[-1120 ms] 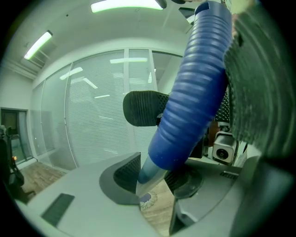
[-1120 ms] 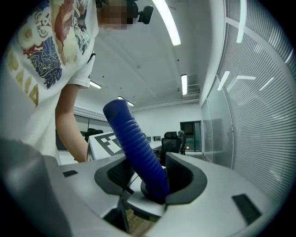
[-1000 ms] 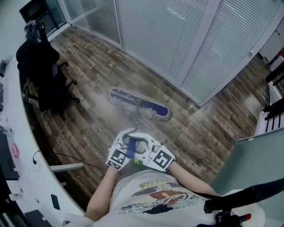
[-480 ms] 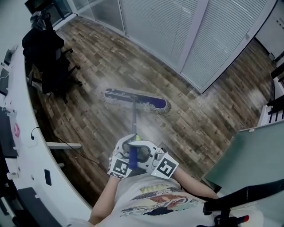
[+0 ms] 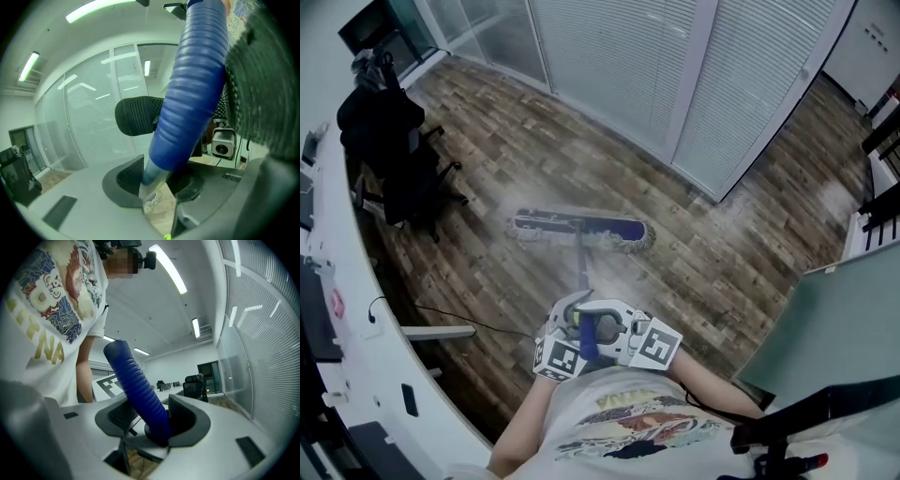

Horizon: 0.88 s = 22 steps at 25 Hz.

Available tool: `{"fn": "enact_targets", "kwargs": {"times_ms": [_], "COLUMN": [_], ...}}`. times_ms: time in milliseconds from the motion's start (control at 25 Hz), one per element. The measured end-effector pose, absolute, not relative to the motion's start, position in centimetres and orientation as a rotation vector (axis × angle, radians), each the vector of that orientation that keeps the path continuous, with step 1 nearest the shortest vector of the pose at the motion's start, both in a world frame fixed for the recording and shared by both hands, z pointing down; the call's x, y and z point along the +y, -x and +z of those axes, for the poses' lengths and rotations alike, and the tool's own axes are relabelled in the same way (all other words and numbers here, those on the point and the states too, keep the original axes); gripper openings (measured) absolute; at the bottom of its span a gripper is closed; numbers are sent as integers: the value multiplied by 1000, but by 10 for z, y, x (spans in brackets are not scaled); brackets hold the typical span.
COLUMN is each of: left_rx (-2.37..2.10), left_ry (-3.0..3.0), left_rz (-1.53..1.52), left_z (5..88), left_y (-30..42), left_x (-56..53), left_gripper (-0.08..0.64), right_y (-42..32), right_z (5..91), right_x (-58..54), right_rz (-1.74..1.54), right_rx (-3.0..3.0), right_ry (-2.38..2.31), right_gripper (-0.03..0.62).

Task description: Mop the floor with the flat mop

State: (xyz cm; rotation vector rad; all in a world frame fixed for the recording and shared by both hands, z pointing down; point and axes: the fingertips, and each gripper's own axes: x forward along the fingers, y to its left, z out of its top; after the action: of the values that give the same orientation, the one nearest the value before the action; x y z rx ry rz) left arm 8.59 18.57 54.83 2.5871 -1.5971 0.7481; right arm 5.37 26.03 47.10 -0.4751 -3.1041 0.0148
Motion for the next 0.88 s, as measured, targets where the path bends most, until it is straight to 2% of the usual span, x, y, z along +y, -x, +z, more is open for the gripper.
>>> {"fn": "enact_targets", "kwargs": {"times_ms": [720,880], "left_rx": [-1638,-1630], "left_ry": [-2611,-2614], "left_rz": [646,621], "left_z": [552,559], "left_y": [117,143], "left_x": [79,49], "left_gripper": [103,104], "right_y": [153,181], "right_z": [478,484], "right_x": [157,128], "right_rz": [-43,-80], "right_rx": [-3066,-3056], "right_ry": [467,475], "right_gripper": [207,207]}}
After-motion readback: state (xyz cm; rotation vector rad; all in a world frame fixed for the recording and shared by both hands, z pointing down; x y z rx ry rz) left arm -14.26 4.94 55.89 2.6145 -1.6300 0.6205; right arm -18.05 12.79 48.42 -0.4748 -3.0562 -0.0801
